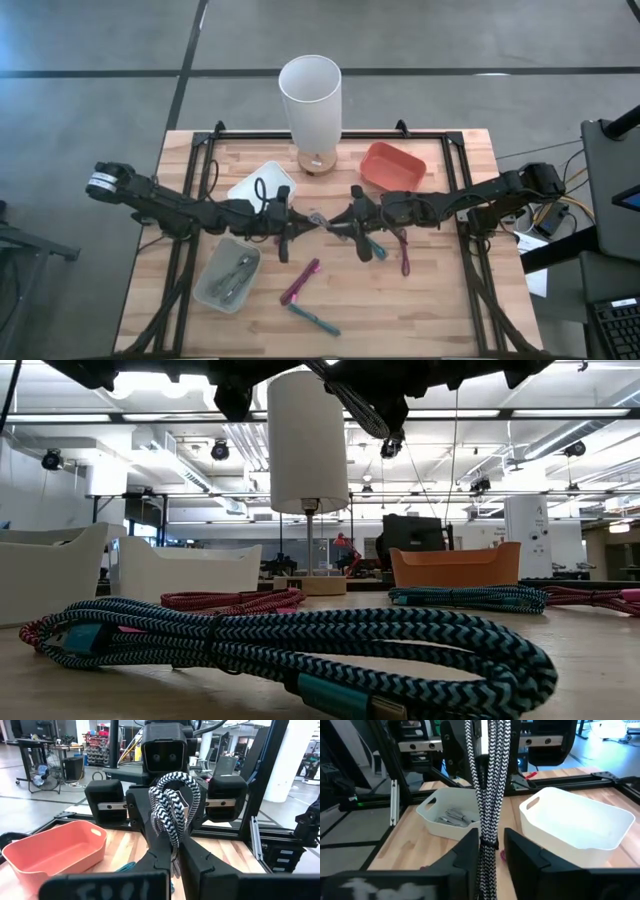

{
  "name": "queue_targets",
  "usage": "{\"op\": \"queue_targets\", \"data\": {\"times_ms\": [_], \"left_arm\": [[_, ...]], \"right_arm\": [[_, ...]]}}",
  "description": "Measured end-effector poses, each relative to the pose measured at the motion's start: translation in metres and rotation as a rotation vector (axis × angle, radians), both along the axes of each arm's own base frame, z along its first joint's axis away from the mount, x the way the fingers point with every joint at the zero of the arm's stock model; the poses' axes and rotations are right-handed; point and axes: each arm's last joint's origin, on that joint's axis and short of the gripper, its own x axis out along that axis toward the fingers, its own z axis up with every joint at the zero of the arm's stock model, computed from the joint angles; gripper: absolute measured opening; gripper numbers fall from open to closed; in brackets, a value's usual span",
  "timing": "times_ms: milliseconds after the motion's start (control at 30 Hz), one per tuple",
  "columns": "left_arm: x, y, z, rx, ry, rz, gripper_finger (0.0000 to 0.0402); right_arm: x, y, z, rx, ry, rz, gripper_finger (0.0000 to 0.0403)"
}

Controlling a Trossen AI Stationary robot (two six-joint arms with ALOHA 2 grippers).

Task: Pick & Place USB Port
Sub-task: Put the white and black charger cable into the gray bin

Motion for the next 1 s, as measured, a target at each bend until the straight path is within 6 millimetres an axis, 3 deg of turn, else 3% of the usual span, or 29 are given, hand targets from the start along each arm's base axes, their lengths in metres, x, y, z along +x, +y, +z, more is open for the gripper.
{"op": "queue_targets", "data": {"times_ms": [300, 467, 733, 1000], "left_arm": [[-0.004, 0.001, 0.000, -0.052, 0.113, 0.001, 0.0008], [-0.016, 0.003, 0.012, -0.083, 0.337, 0.020, 0.0009], [-0.041, 0.008, 0.041, -0.186, 0.667, 0.097, 0.0009], [-0.053, 0.006, 0.057, -0.319, 0.814, 0.023, 0.0009]], "right_arm": [[0.000, 0.000, -0.002, -0.003, 0.019, -0.001, 0.0158], [-0.001, 0.000, -0.002, -0.007, 0.026, 0.000, 0.0179], [-0.001, 0.000, -0.005, -0.011, 0.051, -0.001, 0.0187], [-0.002, 0.000, -0.006, -0.012, 0.064, -0.001, 0.0187]]}}
